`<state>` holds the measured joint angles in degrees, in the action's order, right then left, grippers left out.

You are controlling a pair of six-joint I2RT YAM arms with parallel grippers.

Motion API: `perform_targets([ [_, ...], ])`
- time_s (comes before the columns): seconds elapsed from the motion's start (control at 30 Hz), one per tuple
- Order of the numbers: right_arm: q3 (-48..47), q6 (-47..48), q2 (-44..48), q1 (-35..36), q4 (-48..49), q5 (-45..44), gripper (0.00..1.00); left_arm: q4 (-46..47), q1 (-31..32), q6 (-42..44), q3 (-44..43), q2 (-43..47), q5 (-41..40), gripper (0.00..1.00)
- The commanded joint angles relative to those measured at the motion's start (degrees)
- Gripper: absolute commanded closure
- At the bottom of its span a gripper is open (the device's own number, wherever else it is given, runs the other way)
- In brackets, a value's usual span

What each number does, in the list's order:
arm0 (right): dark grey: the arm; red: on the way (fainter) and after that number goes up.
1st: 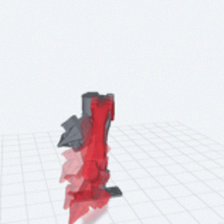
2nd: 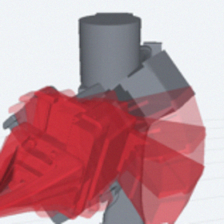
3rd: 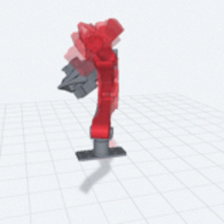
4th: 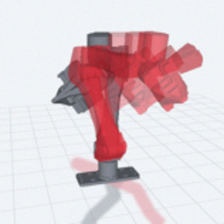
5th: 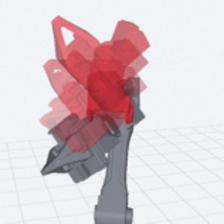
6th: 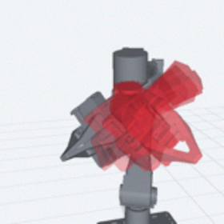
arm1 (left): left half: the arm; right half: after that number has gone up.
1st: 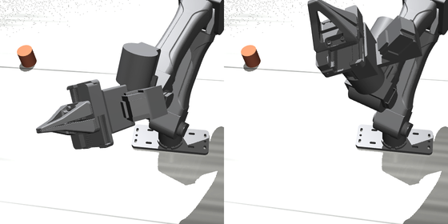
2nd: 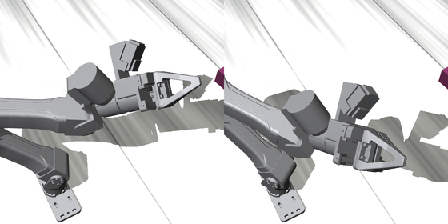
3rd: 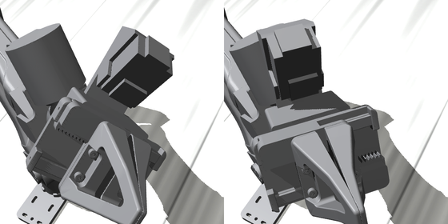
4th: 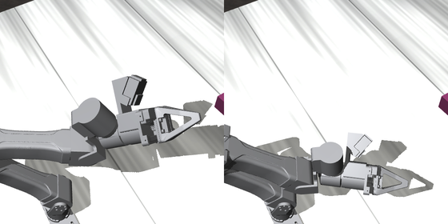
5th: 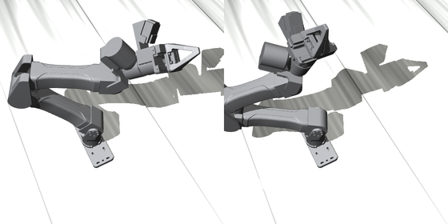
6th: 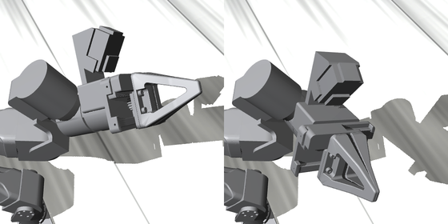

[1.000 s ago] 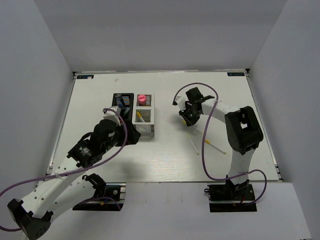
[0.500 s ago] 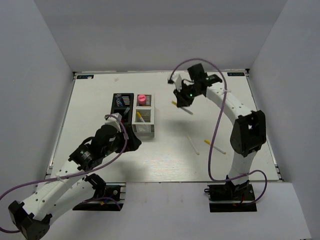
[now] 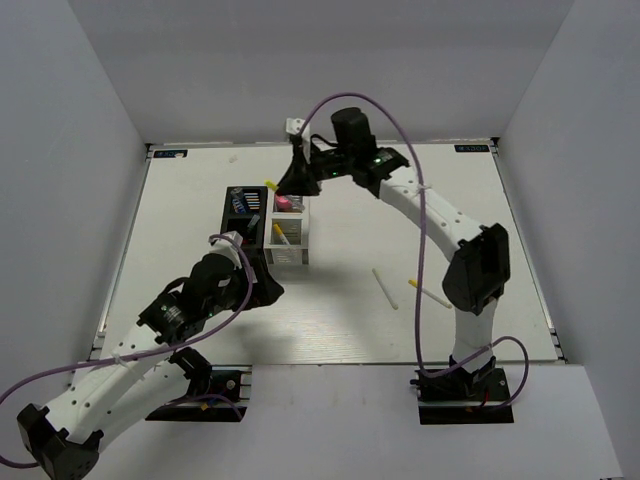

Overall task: Sort the stationery into containers
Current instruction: Place the pen in the storage box.

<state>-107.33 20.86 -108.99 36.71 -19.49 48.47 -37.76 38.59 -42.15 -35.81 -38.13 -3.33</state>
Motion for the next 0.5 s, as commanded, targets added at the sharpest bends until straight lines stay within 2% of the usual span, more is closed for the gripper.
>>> perform_targets([
  [0.0,-3.8,-6.8,-4.8,2.7,11.5,4.7,1.00,-0.1,0.2,-0.9,0.3,-0.1,1.0,0.01],
  [0.13,0.1,-11.7,-7.1,4.9,20.6,6.0,1.00,-0.7,0.2,-1.4,0.3,1.0,1.0,0.01],
  [0.2,1.3,-11.8,-7.6,5.1,22.3,5.8,1.00,-1.2,0.2,-1.4,0.3,1.0,1.0,0.01],
  [0.33,9.6,-11.1,-6.4,4.6,24.9,5.5,1.00,-0.5,0.2,-1.4,-0.2,0.2,1.0,0.01],
  [0.43,11.5,-8.1,-5.7,4.3,23.8,4.4,1.00,0.1,0.2,-1.4,-0.7,-1.6,2.3,0.01],
  [0.47,12.6,-7.5,-5.5,4.2,23.6,4.5,0.96,1.4,0.2,-1.4,-0.7,-1.6,2.3,0.01],
])
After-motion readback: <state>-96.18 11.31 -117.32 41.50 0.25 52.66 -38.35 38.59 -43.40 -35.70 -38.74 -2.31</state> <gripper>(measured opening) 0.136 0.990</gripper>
